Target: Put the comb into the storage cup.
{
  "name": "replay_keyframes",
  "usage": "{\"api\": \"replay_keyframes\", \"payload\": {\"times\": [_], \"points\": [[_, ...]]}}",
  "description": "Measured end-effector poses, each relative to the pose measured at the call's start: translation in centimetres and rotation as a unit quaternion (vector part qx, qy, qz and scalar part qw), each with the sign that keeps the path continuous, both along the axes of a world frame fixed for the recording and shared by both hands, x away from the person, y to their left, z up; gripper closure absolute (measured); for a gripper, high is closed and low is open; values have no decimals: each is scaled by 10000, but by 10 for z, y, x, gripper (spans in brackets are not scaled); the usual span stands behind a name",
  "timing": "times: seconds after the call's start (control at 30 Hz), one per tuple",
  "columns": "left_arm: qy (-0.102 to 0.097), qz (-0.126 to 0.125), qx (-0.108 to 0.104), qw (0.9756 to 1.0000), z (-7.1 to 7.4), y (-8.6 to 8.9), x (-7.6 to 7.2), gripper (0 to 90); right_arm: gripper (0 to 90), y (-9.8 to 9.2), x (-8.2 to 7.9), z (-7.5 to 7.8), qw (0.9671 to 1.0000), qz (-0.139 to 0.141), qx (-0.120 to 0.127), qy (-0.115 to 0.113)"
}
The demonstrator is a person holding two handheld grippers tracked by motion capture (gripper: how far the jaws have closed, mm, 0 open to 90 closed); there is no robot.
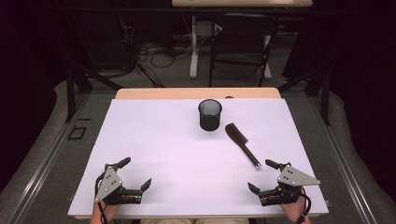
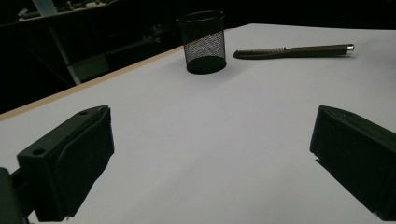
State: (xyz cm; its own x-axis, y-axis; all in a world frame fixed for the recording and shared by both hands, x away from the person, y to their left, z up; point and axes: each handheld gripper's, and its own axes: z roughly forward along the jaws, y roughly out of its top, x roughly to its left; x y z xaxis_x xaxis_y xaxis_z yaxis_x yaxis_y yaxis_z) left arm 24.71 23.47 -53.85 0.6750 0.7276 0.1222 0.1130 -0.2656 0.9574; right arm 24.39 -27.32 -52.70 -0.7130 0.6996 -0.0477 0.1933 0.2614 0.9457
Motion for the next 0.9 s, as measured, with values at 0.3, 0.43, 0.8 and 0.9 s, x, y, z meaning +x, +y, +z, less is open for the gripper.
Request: {"api": "replay_keyframes", "payload": {"times": [0.3, 0.43, 0.8, 0.9], "points": [[14, -39, 11, 10000, 0, -1, 1, 0, 0, 4, 4, 1, 9999, -37, -109, 82], [32, -17, 5, 10000, 0, -1, 1, 0, 0, 7, 7, 2, 9997, -80, -188, 129], [34, -44, 2, 10000, 0, -1, 2, 1, 0, 14, 16, 5, 9989, -178, -265, 352], [59, -39, 10, 10000, 0, -1, 3, 1, 0, 17, 19, 5, 9981, -221, -364, 445]]}}
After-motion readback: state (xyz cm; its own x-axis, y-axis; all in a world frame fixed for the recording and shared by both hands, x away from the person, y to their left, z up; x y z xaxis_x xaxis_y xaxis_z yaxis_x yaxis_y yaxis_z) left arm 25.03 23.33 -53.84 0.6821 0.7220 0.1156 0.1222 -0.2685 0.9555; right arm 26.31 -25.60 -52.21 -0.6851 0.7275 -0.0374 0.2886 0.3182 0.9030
